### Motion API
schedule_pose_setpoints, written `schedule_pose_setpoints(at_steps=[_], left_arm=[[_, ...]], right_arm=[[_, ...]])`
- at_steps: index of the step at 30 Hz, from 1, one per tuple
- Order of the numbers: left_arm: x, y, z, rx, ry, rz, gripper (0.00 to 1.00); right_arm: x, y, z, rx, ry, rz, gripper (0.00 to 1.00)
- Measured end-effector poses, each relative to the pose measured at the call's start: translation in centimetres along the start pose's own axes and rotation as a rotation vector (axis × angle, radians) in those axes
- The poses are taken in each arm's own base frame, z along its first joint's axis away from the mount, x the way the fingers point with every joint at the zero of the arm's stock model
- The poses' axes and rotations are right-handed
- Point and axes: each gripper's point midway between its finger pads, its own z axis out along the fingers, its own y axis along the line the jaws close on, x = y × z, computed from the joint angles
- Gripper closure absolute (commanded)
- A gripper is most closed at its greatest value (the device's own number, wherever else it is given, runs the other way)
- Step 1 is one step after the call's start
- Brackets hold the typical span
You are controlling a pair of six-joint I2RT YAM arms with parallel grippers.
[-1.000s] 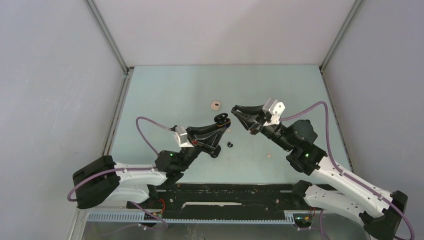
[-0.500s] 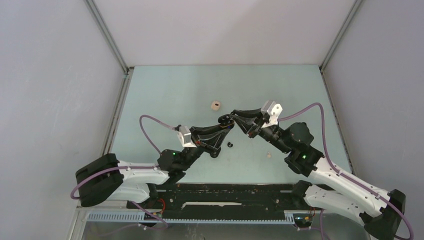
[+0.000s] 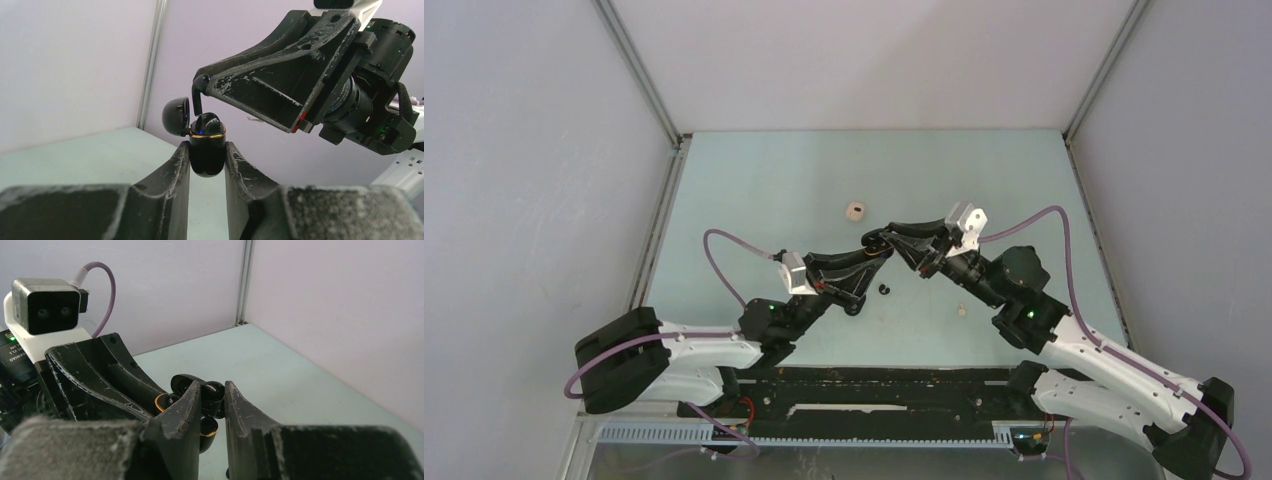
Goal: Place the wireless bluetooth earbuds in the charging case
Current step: Place the earbud in the charging case.
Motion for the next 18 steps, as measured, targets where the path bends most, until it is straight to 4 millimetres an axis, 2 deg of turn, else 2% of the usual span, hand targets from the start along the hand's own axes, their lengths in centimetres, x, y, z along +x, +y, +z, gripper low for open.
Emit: schedule_pose_setpoints(at_steps=[5, 18], left_arm=[[-0.04, -0.05, 0.0, 0.001, -0.001, -0.001, 1.0], [-0.22, 0.46, 0.01, -0.032, -0.01, 0.001, 1.0]], right_arm=[[0.52, 0.08, -0.08, -0.002, 0.007, 0.001, 1.0], [0.42, 0.2, -0.11, -0.006, 0.003, 0.001, 1.0]])
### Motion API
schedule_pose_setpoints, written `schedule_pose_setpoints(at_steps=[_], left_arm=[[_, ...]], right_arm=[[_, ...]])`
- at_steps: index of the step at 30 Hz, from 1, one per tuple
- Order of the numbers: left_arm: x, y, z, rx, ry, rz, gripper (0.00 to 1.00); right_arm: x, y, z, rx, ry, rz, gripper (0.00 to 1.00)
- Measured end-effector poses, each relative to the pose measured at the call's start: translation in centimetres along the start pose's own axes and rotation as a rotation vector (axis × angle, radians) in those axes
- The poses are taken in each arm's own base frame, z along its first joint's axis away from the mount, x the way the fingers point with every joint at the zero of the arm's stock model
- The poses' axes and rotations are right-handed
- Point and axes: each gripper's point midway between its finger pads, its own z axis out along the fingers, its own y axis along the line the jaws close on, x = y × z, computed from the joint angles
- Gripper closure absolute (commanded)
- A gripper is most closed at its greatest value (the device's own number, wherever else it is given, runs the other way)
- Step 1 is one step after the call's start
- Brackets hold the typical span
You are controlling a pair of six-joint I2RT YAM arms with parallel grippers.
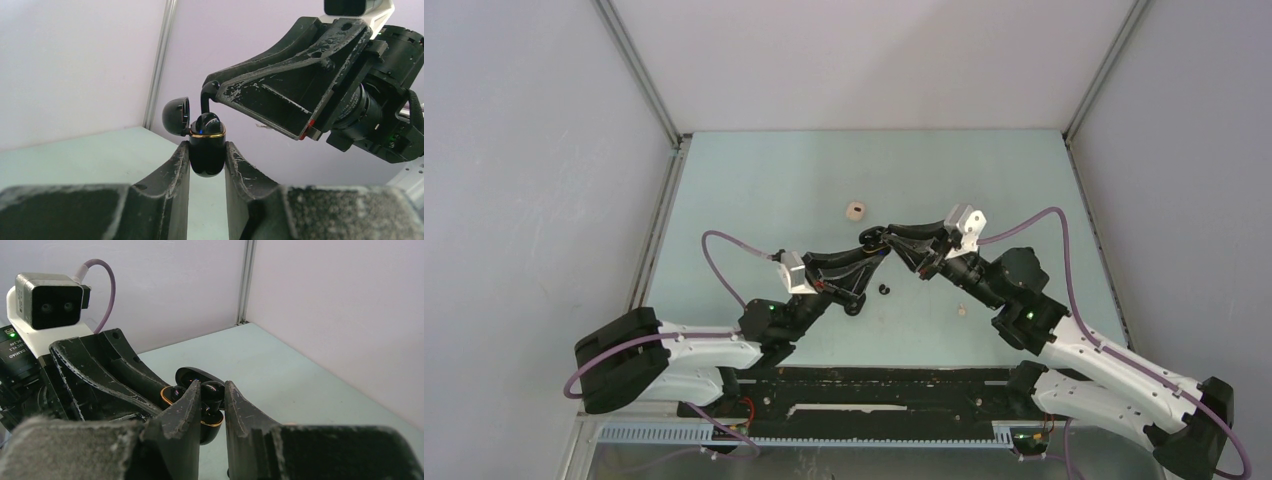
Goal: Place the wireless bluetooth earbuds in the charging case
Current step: Place the earbud in the charging case.
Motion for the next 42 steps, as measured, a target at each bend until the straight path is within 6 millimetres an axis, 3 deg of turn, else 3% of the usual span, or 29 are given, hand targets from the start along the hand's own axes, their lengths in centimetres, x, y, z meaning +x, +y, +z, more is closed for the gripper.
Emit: schedule_pose_setpoints(at_steps=[27, 37, 39, 40, 42], left_arm=[[0.1, 0.2, 0.0, -0.007, 0.004, 0.015, 1.0], [0.2, 0.3, -0.1, -0.009, 0.009, 0.026, 1.0], [0.2, 0.2, -0.1, -0.009, 0.008, 0.027, 1.0], [0.0, 0.2, -0.1, -0.008, 0.003, 0.03, 1.0], [-0.2, 0.2, 0.0, -0.007, -0.002, 0.033, 1.0]], right_arm=[[1.0, -0.2, -0.2, 0.009, 0.008, -0.011, 0.98], [1.7, 0.1, -0.2, -0.001, 0.047, 0.013, 0.4], [1.4, 0.2, -0.1, -0.009, 0.075, 0.038, 0.21], [1.2, 0.3, 0.0, -0.014, 0.096, 0.055, 0.06], [0.2, 0.3, 0.3, -0.021, 0.132, 0.095, 0.0]])
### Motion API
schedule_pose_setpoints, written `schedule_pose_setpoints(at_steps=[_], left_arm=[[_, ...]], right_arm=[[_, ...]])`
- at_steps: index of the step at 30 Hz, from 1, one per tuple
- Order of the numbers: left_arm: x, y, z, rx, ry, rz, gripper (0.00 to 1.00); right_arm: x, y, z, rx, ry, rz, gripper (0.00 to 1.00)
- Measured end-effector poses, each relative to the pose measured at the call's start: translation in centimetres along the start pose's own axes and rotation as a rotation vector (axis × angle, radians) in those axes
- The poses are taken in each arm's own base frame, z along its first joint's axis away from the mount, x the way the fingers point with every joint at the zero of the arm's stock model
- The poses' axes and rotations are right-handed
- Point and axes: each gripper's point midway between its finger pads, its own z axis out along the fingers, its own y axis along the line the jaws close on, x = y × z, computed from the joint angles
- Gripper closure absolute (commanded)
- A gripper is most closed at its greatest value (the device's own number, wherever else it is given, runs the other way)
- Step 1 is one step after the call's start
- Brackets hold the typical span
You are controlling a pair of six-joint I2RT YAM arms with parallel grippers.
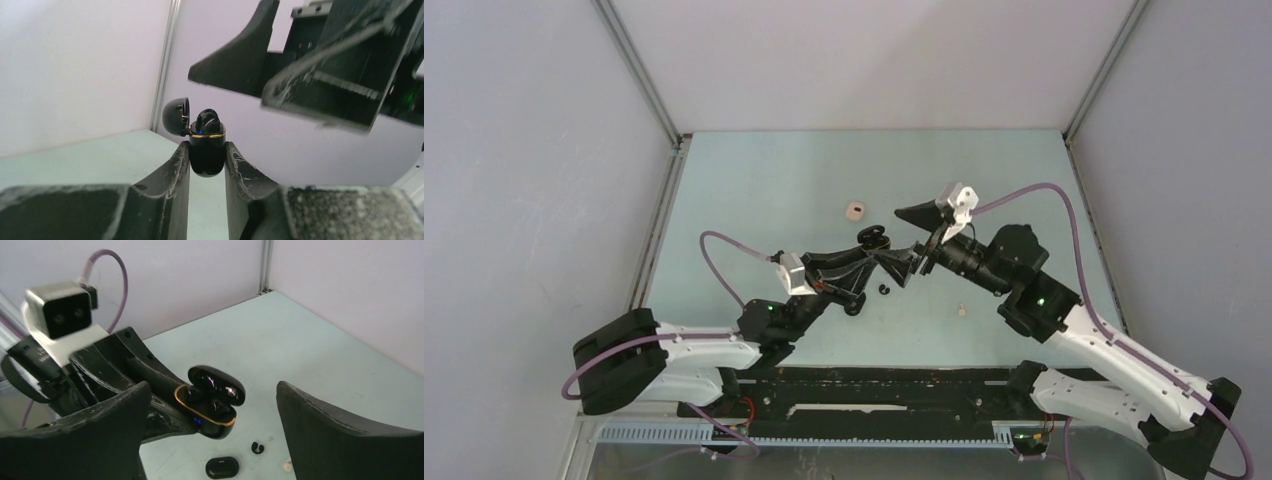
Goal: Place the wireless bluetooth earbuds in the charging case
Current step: Place the earbud in the charging case, then close the charging case.
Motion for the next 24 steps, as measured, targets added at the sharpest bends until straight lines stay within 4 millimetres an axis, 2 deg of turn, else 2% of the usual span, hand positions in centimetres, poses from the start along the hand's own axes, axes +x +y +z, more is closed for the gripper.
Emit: schedule_pose_setpoints(at_steps=[3, 9, 12, 14, 18, 21, 24], left_arm=[[-0.3, 0.0, 0.0, 0.002, -0.008, 0.009, 1.0], [-0.4, -0.2, -0.3, 0.019, -0.009, 0.029, 1.0], [-0.2, -0.7, -0.4, 0.049, -0.001, 0.031, 1.0], [-0.1, -1.2, -0.4, 0.076, 0.003, 0.03, 1.0], [0.1, -2.2, -0.6, 0.131, 0.019, 0.012, 1.0], [0.6, -3.1, -1.0, 0.179, 0.055, -0.013, 1.0], [1.8, -4.2, -1.6, 0.236, 0.135, -0.043, 1.0]], right_arm=[[-2.7, 0.1, 0.0, -0.012, 0.037, 0.062, 0.0], [-11.3, -2.0, -2.0, 0.021, 0.01, 0.088, 0.0], [-12.1, -3.8, -3.2, 0.03, 0.064, 0.07, 0.0], [-10.8, -4.6, -4.2, 0.009, 0.129, 0.056, 0.0], [-5.4, -5.6, -6.5, -0.067, 0.287, 0.065, 0.0], [0.0, -4.3, -8.6, -0.183, 0.408, 0.075, 0.0], [3.5, -2.3, -11.2, -0.282, 0.463, 0.031, 0.0]])
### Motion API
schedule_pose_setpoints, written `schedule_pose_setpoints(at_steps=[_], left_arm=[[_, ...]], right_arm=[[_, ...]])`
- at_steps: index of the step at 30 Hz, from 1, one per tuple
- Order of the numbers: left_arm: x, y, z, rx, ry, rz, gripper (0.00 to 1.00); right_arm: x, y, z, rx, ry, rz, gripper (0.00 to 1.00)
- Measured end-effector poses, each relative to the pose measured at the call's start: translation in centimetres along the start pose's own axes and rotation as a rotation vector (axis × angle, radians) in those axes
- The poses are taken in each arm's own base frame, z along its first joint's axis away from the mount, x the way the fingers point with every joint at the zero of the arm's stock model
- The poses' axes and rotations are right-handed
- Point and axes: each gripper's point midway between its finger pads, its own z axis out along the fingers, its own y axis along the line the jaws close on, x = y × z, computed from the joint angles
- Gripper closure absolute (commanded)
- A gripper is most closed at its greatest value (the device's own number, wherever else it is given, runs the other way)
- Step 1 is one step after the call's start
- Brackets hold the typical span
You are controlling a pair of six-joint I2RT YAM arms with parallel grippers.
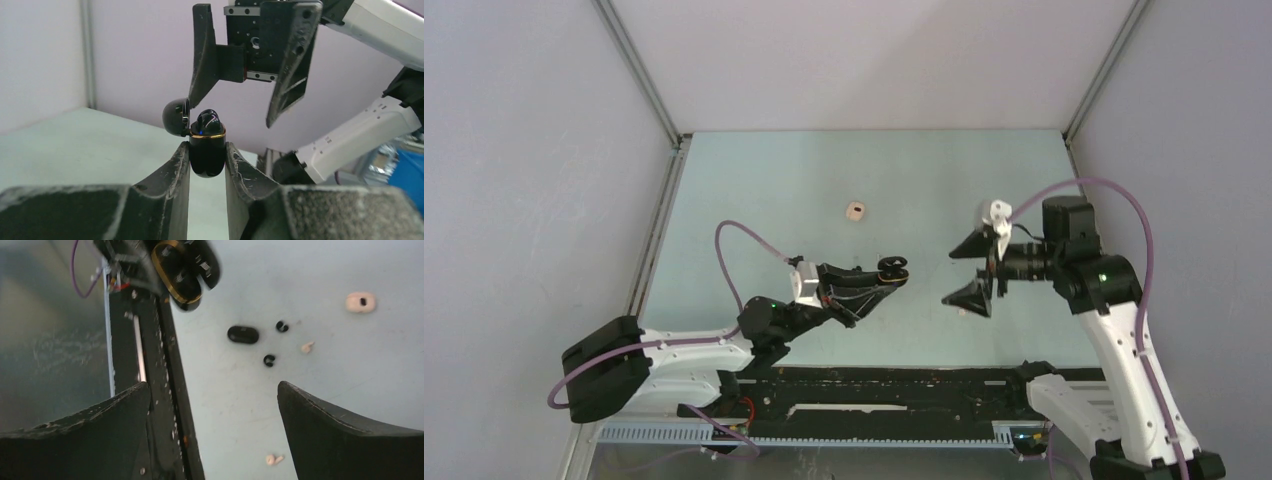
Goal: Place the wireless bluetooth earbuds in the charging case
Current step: Close the charging case.
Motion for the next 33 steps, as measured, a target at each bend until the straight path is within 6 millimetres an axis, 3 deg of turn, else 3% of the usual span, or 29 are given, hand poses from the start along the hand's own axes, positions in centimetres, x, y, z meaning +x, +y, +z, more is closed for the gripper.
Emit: schedule_pose_setpoints(at_steps=[4, 8, 16, 25, 33], left_arm=[[1.5, -1.2, 0.1, 0.06, 0.095, -0.037, 1.0], [2.6, -2.0, 0.7, 0.103, 0.193, -0.051, 1.0], [3.9, -2.6, 2.1, 0.142, 0.328, -0.046, 1.0], [7.1, -2.6, 0.9, 0.17, 0.472, -0.031, 1.0], [7.6, -3.2, 1.2, 0.217, 0.511, -0.032, 1.0]], right_arm=[[3.1, 3.0, -1.0, -0.039, 0.017, -0.032, 0.0], [4.0, 4.9, -1.4, -0.103, 0.037, -0.024, 0.05], [5.9, 3.7, 0.3, -0.271, 0.099, 0.147, 0.11], [4.7, 3.9, 0.9, -0.336, 0.019, 0.157, 0.14], [5.2, 3.5, 1.7, -0.387, 0.017, 0.184, 0.19]])
